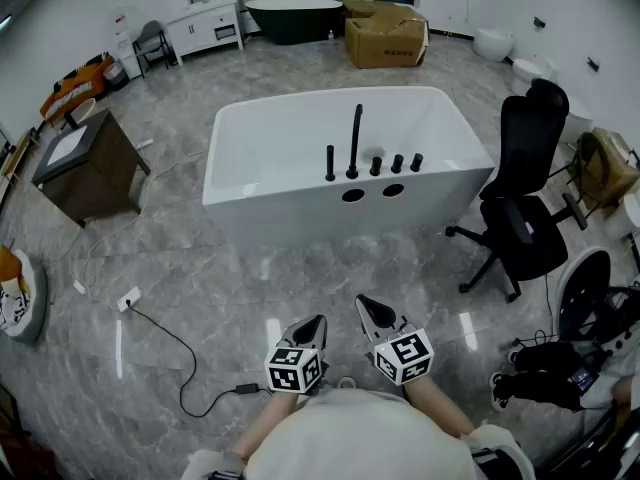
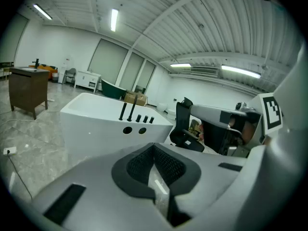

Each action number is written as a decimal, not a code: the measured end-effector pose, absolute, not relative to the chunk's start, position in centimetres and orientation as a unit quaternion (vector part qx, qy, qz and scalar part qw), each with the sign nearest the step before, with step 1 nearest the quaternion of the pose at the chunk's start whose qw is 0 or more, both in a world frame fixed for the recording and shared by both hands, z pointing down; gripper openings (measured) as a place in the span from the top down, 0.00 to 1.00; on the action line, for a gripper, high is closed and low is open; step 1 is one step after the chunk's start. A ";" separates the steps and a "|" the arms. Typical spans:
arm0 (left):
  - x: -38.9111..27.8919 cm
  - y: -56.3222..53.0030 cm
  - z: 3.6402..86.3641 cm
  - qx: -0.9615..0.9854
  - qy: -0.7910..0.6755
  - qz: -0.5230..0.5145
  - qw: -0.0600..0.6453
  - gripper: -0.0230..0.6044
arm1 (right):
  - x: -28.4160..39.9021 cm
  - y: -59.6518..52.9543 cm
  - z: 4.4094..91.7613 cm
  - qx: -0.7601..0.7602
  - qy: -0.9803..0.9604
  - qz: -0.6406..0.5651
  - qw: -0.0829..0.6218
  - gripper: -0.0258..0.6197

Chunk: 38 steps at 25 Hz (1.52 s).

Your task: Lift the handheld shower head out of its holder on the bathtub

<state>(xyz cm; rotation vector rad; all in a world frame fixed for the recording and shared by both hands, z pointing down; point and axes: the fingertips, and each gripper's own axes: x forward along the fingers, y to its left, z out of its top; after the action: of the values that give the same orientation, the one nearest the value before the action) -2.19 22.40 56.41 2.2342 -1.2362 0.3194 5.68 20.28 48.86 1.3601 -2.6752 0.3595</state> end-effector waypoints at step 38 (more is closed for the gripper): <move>0.2 25.4 55.2 0.830 -0.480 0.096 0.266 0.93 | 9.2 24.0 48.9 0.444 -0.885 0.140 0.027 0.93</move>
<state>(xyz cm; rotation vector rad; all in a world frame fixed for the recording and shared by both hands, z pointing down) 0.19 25.41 55.18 2.2419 -1.2964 0.2603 9.16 24.02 48.95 1.3713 -2.7333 0.4328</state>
